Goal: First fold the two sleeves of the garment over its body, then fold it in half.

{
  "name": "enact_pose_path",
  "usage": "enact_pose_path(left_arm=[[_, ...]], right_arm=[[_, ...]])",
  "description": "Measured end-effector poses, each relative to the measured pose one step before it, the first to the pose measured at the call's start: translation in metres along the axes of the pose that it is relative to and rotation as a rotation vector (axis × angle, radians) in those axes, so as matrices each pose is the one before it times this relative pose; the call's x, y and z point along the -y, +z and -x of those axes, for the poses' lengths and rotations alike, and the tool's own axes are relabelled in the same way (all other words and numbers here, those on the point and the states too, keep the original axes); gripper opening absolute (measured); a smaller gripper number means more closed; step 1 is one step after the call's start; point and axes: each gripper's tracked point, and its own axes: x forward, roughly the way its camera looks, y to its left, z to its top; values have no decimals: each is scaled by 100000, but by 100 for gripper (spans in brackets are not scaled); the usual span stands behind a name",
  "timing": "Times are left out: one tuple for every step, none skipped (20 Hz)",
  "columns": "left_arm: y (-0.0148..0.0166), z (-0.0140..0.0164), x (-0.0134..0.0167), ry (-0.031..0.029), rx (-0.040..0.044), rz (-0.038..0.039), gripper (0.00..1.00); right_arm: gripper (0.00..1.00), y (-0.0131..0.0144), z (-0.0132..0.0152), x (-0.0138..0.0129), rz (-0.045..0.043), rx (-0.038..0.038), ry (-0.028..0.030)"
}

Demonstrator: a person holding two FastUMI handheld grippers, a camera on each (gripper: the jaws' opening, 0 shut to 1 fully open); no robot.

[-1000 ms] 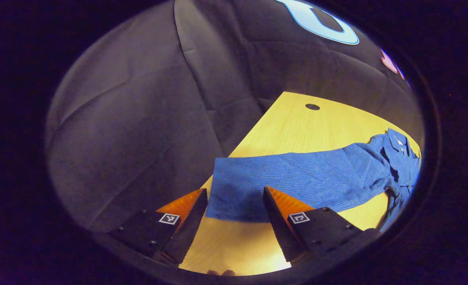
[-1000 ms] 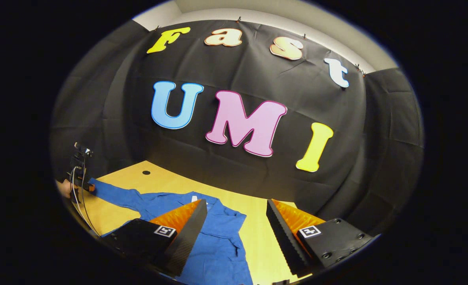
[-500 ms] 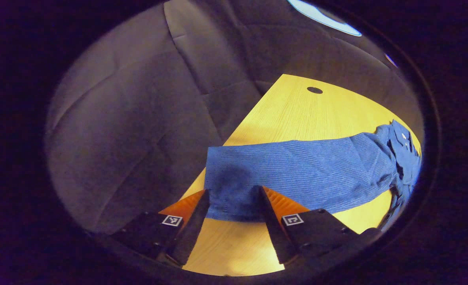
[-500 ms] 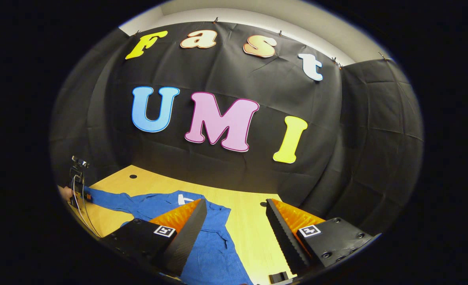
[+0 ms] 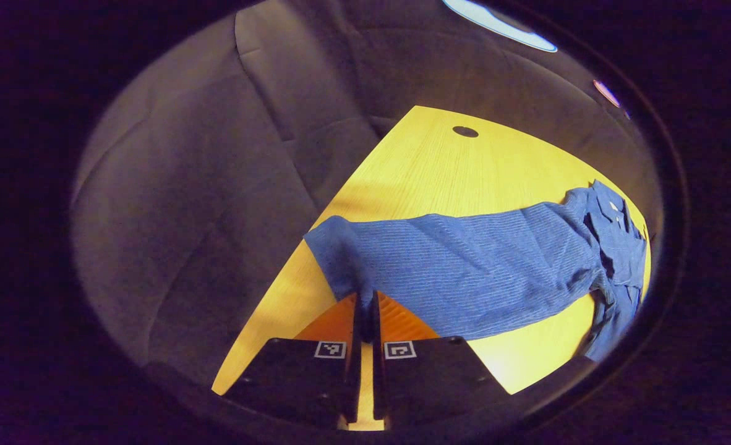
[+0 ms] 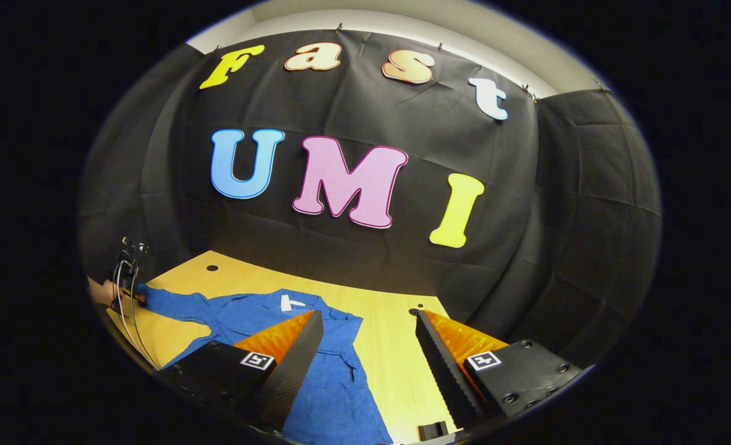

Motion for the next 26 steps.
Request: enact_pose_path(left_arm=[[238,-190,42,1261,1076,1975,6],[-667,-54,775,-357,-398,2121,0],[-183,363,491,-953,-32,1520,0],[217,518,191,-1670,1673,671,0],[535,822,745,-1501,2501,-382,0],[356,1108,1152,-2275,2733,-1050,0],[782,1116,1699,-2995,2844,-1221,0],[620,934,1843,-3239,2881,-1697,0],[711,755,2321,-3564,2142,-1491,0],[718,852,2636,-4053,1701,-1107,0],[756,480,2788,-4221,1409,-1162,0],[628,161,3287,-4800,1340,-1040,0],[455,86,2799,-4413,874,-913,0],[538,16,2914,-4309,363,-1018,0],[438,-111,2764,-4440,313,-1529,0],[312,-402,3116,-3951,73,-1617,0],[106,-657,2948,-3429,178,-1520,0],[233,-789,2854,-2775,500,-1296,0],[229,-914,3061,-4141,383,-805,0],[42,-969,3183,-4719,-514,-671,0],[-191,-1231,3088,-3850,-1417,-860,0],[-571,-1268,2411,-2839,-1727,-1171,0],[-358,-1192,2124,-2437,-1451,-1267,0],[-242,-1243,2260,-2580,-885,-1031,0],[-252,-1224,1771,-1641,-370,-919,0],[-176,-1147,1209,-92,65,-1035,0]], right_arm=[[96,-160,-119,134,393,-231,66],[96,-155,-40,53,-135,-484,139],[96,-191,-114,97,-629,-547,208],[96,-37,-59,101,-498,-108,299],[96,-87,11,200,-290,-191,154],[96,-234,-74,267,201,-74,140],[96,-201,-86,221,367,108,243],[96,-180,-40,155,166,-69,280],[96,-285,-75,220,-377,-559,190],[96,-237,-6,331,-758,-590,-176],[96,-37,32,421,-1053,-285,-483],[96,-90,-26,454,-875,84,-561],[96,-147,34,520,-569,-46,-645],[96,-199,40,634,-183,4,-804],[96,-199,53,666,-66,-22,-964],[96,-214,114,733,-131,-214,-1084],[96,-324,61,568,-88,-501,-663],[96,-556,-38,393,-476,-1307,-252],[96,-443,104,333,-855,-1003,55],[96,-295,-11,481,-522,-519,-305],[96,-385,-22,637,51,-593,-580],[96,-571,102,540,172,-818,-448],[96,-379,168,561,463,-709,-362],[96,-453,-17,625,476,-618,-466],[96,-448,65,491,-192,-1154,-163],[96,-650,-9,420,-759,-1456,-23]])
